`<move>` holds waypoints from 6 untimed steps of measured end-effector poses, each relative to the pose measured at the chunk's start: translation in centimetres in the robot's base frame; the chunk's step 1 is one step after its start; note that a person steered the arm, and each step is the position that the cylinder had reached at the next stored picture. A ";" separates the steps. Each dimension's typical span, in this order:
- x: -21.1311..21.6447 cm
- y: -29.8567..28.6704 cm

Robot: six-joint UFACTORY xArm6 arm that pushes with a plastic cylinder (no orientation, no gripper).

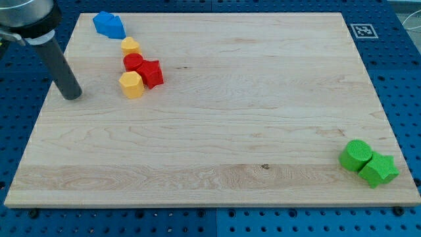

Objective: Push red star slightly down

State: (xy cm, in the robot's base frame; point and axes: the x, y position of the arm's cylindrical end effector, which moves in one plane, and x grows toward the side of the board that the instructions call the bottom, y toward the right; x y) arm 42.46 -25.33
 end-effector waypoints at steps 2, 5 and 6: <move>-3.8 1.1; -4.1 5.0; -4.3 6.6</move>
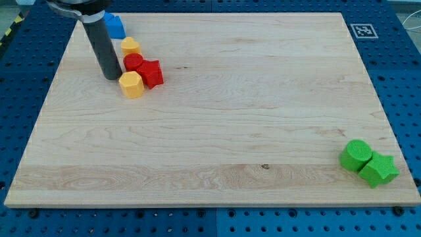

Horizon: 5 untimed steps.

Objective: Push red star slightly down

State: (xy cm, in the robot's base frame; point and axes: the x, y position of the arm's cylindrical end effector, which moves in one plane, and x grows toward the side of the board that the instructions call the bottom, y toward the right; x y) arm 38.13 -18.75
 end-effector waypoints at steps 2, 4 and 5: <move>-1.5 1.5; -1.9 2.3; -1.1 4.8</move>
